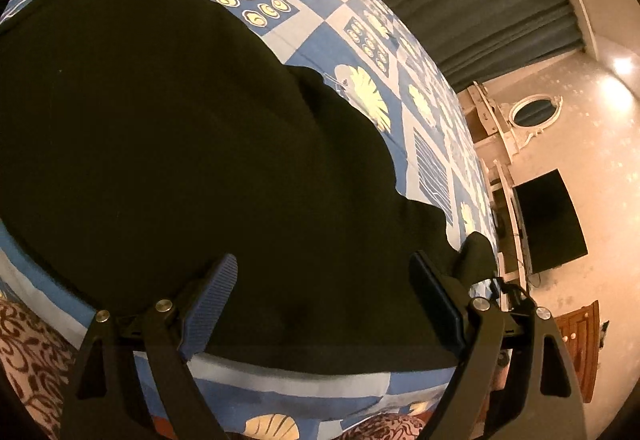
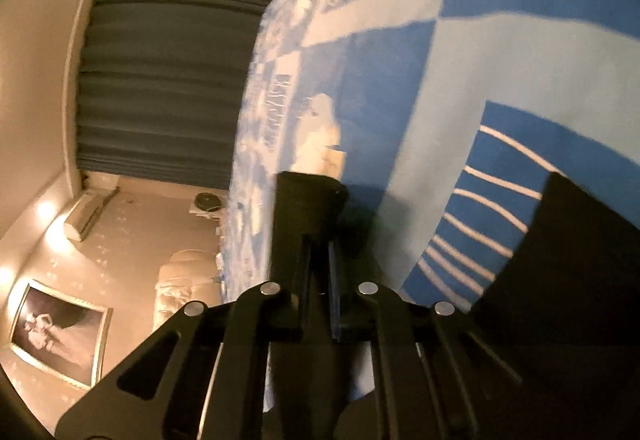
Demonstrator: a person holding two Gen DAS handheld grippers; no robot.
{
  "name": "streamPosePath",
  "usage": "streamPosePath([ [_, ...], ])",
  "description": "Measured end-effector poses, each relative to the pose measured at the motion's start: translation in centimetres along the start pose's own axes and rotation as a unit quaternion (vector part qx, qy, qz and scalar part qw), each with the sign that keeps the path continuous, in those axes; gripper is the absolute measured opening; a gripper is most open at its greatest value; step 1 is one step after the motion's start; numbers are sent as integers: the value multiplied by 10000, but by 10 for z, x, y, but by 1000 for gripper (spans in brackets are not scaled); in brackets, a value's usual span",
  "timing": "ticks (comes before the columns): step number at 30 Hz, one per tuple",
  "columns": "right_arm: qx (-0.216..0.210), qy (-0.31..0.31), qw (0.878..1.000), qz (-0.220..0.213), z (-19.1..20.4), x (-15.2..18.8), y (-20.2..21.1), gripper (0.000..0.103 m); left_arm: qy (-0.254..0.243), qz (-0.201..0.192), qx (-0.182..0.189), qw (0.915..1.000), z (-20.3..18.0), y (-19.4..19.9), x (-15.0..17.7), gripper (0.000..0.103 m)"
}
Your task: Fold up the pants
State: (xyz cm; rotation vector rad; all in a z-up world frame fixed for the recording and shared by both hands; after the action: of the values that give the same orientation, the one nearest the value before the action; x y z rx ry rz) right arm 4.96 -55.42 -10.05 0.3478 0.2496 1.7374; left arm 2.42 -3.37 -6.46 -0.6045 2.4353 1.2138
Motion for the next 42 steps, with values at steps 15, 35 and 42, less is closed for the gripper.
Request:
streamPosePath([
  [15,445,173,9984,-299,-38,13,149,6,-437,566,649,9953,-72,-32,34,86],
  [35,13,-48,9999,-118,-42,13,154,6,933,780,1449,9819,-119,-97,76,86],
  [42,146,-403,9990,86,-63,22,142,30,1164,536,1479,9807,-116,-99,80,86],
])
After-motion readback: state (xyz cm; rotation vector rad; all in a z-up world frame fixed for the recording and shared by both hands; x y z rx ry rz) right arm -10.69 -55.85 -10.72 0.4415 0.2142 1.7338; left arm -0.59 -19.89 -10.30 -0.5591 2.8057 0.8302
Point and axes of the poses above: each gripper's, at about its wrist camera, not at the fingertips, and y roughly against the way its jaws point, z to its left, x to its underside, the point moved 2 cm from there along -y, roughly the way its jaws point, and after that the axes turned 14 degrees about -y, right-handed, at the moved point
